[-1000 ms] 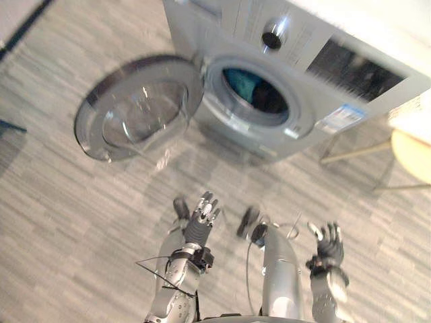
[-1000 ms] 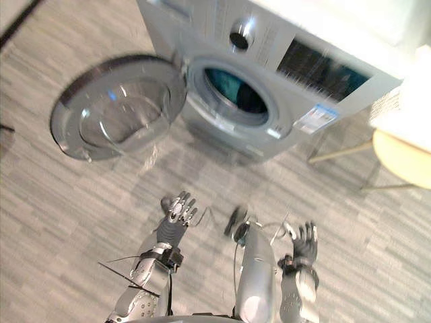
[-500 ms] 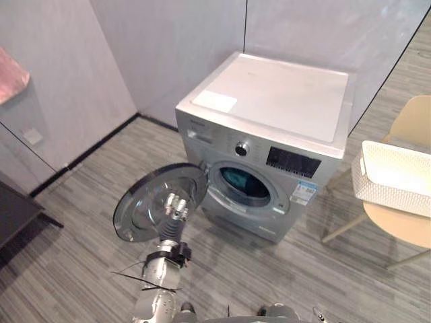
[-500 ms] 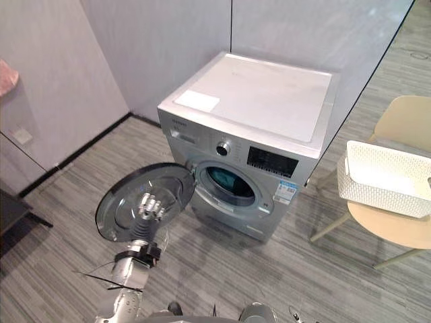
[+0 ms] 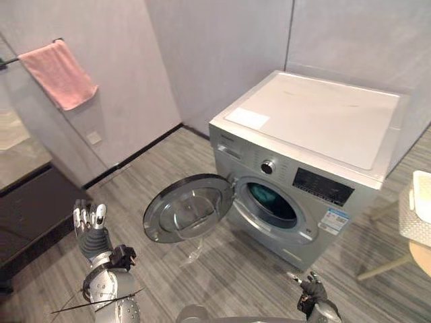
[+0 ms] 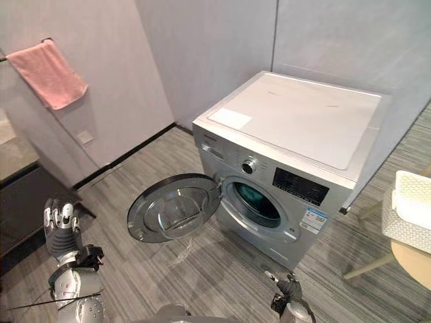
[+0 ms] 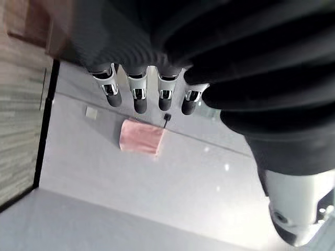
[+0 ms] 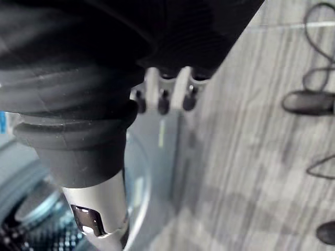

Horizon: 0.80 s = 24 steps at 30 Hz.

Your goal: Pick up the laundry basket with both hands and put the clothes into the washing machine.

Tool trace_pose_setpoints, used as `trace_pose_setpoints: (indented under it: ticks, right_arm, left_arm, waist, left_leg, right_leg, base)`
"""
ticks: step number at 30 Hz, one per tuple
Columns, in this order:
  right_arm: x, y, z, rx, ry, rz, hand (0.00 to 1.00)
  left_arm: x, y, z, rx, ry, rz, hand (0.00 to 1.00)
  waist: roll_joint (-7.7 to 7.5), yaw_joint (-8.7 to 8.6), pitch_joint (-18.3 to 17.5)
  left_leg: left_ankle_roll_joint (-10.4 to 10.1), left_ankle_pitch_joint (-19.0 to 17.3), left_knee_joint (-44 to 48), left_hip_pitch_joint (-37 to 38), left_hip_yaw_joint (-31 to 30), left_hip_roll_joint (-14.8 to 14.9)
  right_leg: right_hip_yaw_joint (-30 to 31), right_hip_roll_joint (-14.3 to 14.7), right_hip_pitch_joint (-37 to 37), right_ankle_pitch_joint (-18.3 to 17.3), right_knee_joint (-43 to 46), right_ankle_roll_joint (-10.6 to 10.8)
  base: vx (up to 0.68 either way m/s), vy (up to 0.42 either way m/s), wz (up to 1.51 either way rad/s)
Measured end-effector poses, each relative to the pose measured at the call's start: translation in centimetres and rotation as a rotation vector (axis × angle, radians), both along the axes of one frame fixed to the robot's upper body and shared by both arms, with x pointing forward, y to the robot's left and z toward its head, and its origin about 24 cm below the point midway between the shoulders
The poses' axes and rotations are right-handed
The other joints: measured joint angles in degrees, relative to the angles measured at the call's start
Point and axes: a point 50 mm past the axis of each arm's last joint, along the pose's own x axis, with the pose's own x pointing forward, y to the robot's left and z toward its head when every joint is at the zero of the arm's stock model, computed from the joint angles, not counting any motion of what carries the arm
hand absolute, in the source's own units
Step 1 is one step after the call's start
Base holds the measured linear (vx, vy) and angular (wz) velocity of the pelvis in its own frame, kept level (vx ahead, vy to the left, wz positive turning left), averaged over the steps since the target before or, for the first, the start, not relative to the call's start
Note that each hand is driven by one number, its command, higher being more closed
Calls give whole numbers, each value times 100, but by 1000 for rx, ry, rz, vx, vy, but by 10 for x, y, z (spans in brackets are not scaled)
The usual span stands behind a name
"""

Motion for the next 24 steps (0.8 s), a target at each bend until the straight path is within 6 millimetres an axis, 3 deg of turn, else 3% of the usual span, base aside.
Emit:
trace_pose_setpoints:
  ticks: [4,7,9,10,11,14,16,17,19,21,22,23,24]
  right_arm:
    - [-4,-1,-1,-8,16,12,0]
    - [-12,-2,-4,-5,43,5,0]
    - [-16,-1,-6,3,67,3,0]
    - [-17,-1,-6,2,70,3,0]
    - [-19,2,-8,13,79,3,0]
    - [-21,9,-10,31,97,-15,0]
    - [-17,9,-9,36,81,-47,0]
    - [-16,9,-8,51,69,-81,0]
    - [-18,12,-9,70,70,-105,0]
    - [-16,5,-7,68,45,-142,0]
    - [-13,1,-5,61,32,-156,0]
    - [-11,-1,-3,58,20,-162,0]
    - [-13,0,-4,60,20,-161,0]
  left_arm:
    - [-1,-2,8,0,-37,15,0]
    - [6,-12,12,6,-58,-28,0]
    - [11,-19,12,2,-64,-66,0]
    - [13,-22,12,-1,-64,-82,0]
    - [15,-23,13,-3,-68,-85,0]
    - [20,-27,15,-5,-78,-114,0]
    - [22,-28,16,7,-82,-129,0]
    - [26,-28,19,24,-90,-151,0]
    - [28,-24,22,53,-94,-167,0]
    - [30,-24,22,62,-96,-173,0]
    - [31,-21,19,65,-80,-167,0]
    - [31,-20,16,62,-68,-160,0]
    - [32,-20,11,63,-42,-161,0]
  waist:
    - [6,-85,10]
    - [0,-301,16]
    - [5,-343,22]
    - [90,-346,10]
    - [-48,-348,6]
    - [-102,-284,-5]
    - [-145,-297,-34]
    - [-247,-284,-37]
    - [-318,-283,-65]
    - [-174,-267,-71]
    - [0,-208,-121]
    - [25,-224,-94]
    - [-30,-346,-69]
  left_leg:
    - [236,-221,1269,-201,-469,353]
    - [231,-217,1082,-68,-1249,598]
    - [196,-184,618,174,-1784,555]
    - [-232,-425,394,358,-1946,509]
    - [-434,-790,266,402,-1898,387]
    - [-594,-1610,87,397,-1612,214]
    - [-442,-1920,-39,293,-1411,18]
    - [-338,-1984,-43,141,-1262,-230]
    - [-153,-2060,99,18,-1025,-452]
    - [54,-2135,92,-44,-641,-453]
    - [269,-2003,-95,43,-345,-297]
    - [290,-1961,-152,96,-231,-269]
    - [268,-1855,-225,195,-158,-250]
  right_leg:
    - [-69,-124,49,4,106,18]
    - [-85,-308,-100,10,472,104]
    - [-65,-473,-183,15,731,302]
    - [-27,-570,-200,35,843,493]
    - [-37,-721,-199,86,823,693]
    - [-89,-993,-307,463,614,936]
    - [-52,-1255,-502,632,625,1043]
    - [42,-1524,-667,799,643,1015]
    - [298,-1685,-863,1253,452,680]
    - [563,-1652,-1231,2067,235,-61]
    - [579,-1496,-1387,2395,113,-518]
    - [586,-1474,-1477,2095,510,-436]
    - [742,-1340,-1579,1306,1353,-28]
  base:
    - [28,82,5]
    - [93,273,18]
    - [79,401,17]
    - [35,440,23]
    - [20,435,32]
    - [-48,467,30]
    - [-154,476,8]
    - [-156,454,-17]
    - [-144,332,-54]
    - [-161,260,-95]
    - [-65,142,-86]
    - [-64,171,-79]
    - [-62,182,-34]
